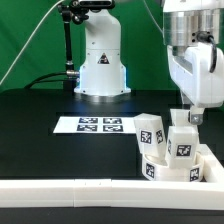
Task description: Assemble stool
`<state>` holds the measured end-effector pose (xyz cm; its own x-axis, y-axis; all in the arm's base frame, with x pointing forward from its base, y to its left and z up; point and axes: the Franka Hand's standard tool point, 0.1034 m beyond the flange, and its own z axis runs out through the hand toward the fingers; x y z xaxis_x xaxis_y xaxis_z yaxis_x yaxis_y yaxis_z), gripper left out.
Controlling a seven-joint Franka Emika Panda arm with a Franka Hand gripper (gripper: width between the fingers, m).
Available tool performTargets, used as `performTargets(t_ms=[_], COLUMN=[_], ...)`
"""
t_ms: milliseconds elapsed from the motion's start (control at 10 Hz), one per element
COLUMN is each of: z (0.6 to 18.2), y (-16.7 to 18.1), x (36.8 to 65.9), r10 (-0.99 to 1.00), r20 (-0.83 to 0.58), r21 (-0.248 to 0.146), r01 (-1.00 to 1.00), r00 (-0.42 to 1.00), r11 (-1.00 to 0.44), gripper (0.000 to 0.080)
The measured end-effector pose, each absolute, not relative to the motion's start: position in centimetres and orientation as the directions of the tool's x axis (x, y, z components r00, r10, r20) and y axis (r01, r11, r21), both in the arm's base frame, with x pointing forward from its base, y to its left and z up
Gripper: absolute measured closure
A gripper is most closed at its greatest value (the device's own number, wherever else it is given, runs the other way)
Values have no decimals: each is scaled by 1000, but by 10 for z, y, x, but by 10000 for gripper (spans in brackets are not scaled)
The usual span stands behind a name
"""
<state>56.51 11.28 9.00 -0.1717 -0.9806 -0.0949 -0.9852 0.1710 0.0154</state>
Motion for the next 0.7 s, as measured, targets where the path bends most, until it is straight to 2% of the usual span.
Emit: performTargets(t_ms=[200,300,400,500,600,700], z=[90,90,89,89,94,102], y=[113,115,115,116,120,123], x=[566,565,565,565,565,568], r10=[-957,-950,-951,-955,-965,-970], r20=[-106,-110,-110,-109,-114,-123], r21=[25,29,30,31,47,52], r01=[-963,-957,-957,-961,-971,-978], r00=[-270,-291,-290,-276,-238,-208], r11=[269,289,288,274,234,203], gripper=[464,387,253,253,171,156])
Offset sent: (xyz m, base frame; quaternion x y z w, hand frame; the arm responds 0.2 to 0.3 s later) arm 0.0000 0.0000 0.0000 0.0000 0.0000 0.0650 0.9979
